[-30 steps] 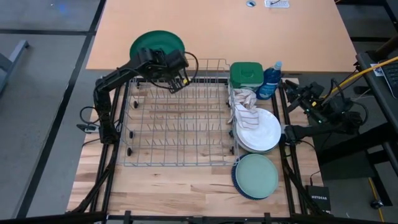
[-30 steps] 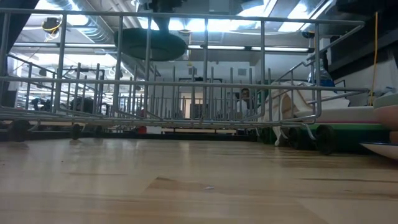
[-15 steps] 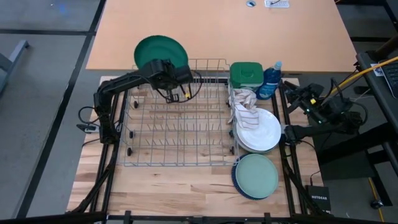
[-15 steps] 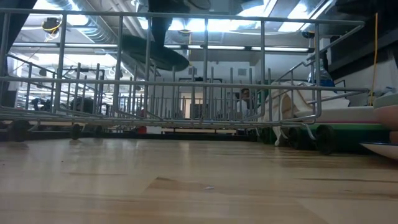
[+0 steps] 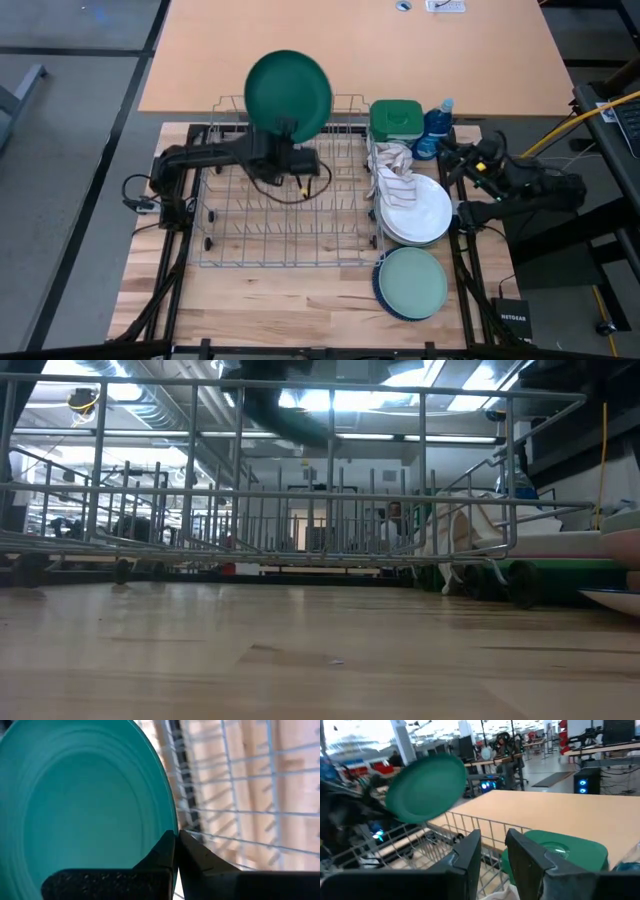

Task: Sort dishes
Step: Put the green plate in the dish rack

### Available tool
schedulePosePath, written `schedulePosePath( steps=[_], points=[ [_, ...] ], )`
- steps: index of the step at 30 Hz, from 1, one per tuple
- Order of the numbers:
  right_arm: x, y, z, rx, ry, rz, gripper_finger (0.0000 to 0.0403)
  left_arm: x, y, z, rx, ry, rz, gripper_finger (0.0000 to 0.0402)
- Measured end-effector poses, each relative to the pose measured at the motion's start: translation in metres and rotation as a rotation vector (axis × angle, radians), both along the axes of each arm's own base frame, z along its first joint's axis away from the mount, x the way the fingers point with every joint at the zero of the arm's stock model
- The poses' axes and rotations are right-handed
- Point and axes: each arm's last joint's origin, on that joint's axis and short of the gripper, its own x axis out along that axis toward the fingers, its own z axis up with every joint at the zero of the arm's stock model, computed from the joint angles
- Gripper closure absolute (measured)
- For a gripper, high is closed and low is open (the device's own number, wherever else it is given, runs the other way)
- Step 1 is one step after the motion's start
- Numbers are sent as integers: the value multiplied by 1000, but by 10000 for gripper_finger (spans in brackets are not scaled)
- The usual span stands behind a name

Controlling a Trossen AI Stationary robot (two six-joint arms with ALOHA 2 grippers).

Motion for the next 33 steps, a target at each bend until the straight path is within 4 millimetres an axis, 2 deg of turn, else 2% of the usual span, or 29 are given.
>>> schedulePosePath(
  steps=[7,12,18,24,29,33],
  points=[
    [24,2,5,5,-10,-128,304,22,-49,3,202,-41,-188,401],
    [40,5,15,10,-97,-141,304,35,-72,-6,263,-35,-303,401],
    [55,7,24,-23,-135,-160,304,42,-87,-26,343,53,-385,401],
    [60,8,30,-22,-202,-168,304,43,-95,-39,417,131,-394,401],
    [61,11,33,-50,-239,-19,304,44,-100,-50,422,135,-405,401],
    [61,13,35,-11,-307,106,304,43,-102,-51,415,115,-400,401]
  ],
)
